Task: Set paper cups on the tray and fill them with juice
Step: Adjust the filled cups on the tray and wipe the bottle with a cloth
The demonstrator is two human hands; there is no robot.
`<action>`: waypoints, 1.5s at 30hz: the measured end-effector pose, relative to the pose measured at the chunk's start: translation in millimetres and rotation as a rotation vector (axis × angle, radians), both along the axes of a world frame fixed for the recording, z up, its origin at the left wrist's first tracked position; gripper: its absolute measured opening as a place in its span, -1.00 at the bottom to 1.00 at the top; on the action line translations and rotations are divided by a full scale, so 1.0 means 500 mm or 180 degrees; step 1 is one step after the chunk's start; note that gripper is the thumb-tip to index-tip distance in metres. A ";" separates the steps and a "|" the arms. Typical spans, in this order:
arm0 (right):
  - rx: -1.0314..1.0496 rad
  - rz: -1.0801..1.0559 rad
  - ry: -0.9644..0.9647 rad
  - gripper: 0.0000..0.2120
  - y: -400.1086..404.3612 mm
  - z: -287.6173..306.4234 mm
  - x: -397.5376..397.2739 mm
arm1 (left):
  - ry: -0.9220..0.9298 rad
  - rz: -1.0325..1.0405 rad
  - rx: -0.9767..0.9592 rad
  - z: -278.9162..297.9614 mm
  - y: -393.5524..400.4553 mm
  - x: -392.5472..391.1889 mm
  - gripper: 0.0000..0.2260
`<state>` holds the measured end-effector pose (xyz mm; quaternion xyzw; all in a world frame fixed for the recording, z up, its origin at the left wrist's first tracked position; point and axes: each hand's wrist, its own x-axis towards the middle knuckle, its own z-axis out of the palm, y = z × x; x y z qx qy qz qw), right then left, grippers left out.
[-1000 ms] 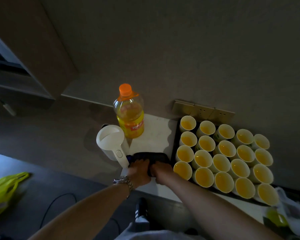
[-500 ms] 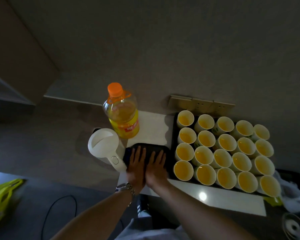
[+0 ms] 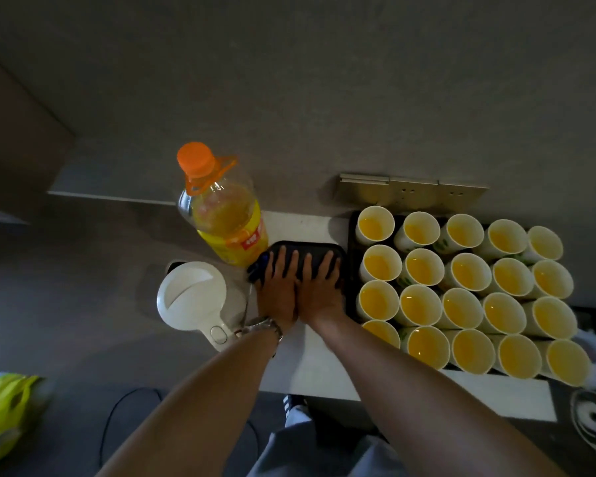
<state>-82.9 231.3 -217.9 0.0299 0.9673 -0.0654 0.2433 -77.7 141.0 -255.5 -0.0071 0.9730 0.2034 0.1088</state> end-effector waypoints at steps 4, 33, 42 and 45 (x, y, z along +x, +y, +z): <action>-0.0057 -0.0041 0.0111 -0.31 -0.003 -0.001 -0.035 | 0.0001 0.0063 -0.0169 0.005 -0.008 -0.040 -0.42; -0.0088 0.0094 -0.0093 -0.42 0.020 -0.004 -0.066 | -0.0699 0.0230 -0.0664 0.028 0.015 -0.057 -0.47; -0.0063 0.0352 -0.0185 -0.39 0.014 -0.010 0.058 | -0.0930 0.0285 -0.0843 0.030 0.021 0.091 -0.39; -0.0082 0.0365 -0.0115 -0.45 0.017 -0.004 0.096 | -0.0908 0.0265 -0.0905 0.038 0.025 0.133 -0.39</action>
